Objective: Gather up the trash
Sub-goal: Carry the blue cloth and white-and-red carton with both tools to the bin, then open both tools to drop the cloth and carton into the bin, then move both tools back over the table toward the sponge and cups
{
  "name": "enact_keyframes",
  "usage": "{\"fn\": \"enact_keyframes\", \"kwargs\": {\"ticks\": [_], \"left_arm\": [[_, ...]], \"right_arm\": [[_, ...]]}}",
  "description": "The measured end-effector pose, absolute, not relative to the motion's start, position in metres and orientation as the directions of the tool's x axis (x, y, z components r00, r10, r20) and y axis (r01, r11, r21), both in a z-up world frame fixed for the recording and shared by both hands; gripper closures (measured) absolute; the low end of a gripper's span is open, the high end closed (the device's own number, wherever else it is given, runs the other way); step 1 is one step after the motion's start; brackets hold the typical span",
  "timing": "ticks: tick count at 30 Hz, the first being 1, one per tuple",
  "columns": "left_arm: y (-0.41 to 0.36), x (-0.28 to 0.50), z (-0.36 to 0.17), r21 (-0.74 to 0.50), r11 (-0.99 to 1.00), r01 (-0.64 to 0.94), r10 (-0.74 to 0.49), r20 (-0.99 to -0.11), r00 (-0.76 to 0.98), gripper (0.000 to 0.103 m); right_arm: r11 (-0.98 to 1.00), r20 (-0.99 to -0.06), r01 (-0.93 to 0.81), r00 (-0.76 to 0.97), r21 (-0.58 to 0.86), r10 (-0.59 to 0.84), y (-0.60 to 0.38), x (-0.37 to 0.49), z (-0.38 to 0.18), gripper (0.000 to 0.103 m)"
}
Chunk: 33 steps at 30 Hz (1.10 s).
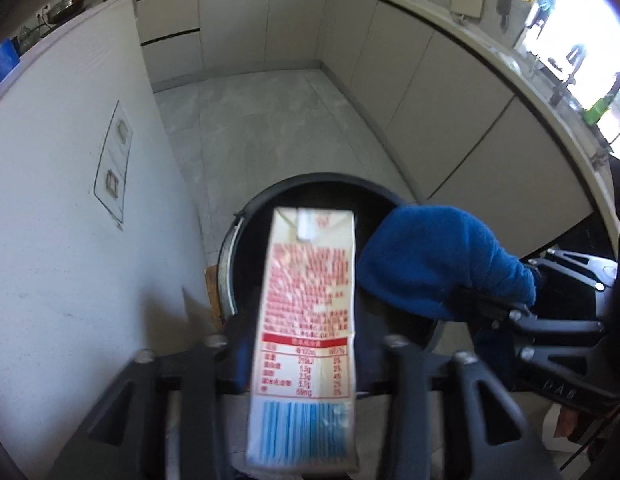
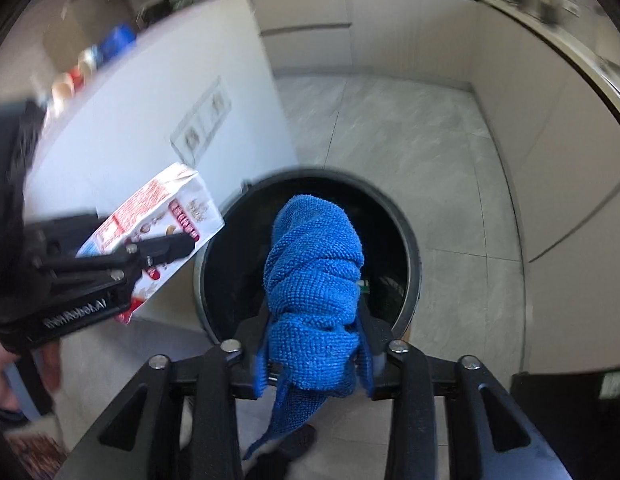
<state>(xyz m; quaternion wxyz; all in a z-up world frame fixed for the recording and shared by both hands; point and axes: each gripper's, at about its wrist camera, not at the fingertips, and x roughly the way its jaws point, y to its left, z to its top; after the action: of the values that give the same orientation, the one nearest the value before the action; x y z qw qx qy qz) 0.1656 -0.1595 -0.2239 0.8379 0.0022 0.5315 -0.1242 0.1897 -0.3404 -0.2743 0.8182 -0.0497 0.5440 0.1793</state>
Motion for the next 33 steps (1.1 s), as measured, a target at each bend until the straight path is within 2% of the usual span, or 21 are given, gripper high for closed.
{"fn": "enact_keyframes", "kwargs": {"ticks": [1, 2, 3, 14, 33], "left_arm": [[-0.158, 0.167, -0.228, -0.114, 0.974, 0.196, -0.187, -0.895, 0.405, 0.013], [-0.155, 0.169, -0.232, -0.106, 0.978, 0.18, -0.172, -0.896, 0.409, 0.005], [-0.153, 0.169, -0.234, -0.105, 0.979, 0.174, -0.17, -0.895, 0.412, 0.005], [-0.156, 0.168, -0.227, -0.05, 0.988, 0.148, -0.111, -0.892, 0.439, 0.005], [-0.142, 0.164, -0.18, -0.052, 0.98, 0.19, -0.143, -0.853, 0.501, 0.005]], "right_arm": [[0.935, -0.92, -0.345, 0.332, 0.085, 0.206, -0.341, 0.195, -0.286, 0.018], [0.941, -0.927, -0.332, 0.327, 0.069, 0.183, -0.346, 0.199, -0.293, 0.003], [0.947, -0.93, -0.314, 0.322, 0.07, 0.176, -0.354, 0.202, -0.3, 0.0], [0.992, -0.913, -0.092, 0.393, 0.081, 0.111, -0.414, 0.214, -0.29, 0.0], [0.995, -0.871, -0.051, 0.481, 0.083, 0.097, -0.393, 0.192, -0.232, 0.0]]}}
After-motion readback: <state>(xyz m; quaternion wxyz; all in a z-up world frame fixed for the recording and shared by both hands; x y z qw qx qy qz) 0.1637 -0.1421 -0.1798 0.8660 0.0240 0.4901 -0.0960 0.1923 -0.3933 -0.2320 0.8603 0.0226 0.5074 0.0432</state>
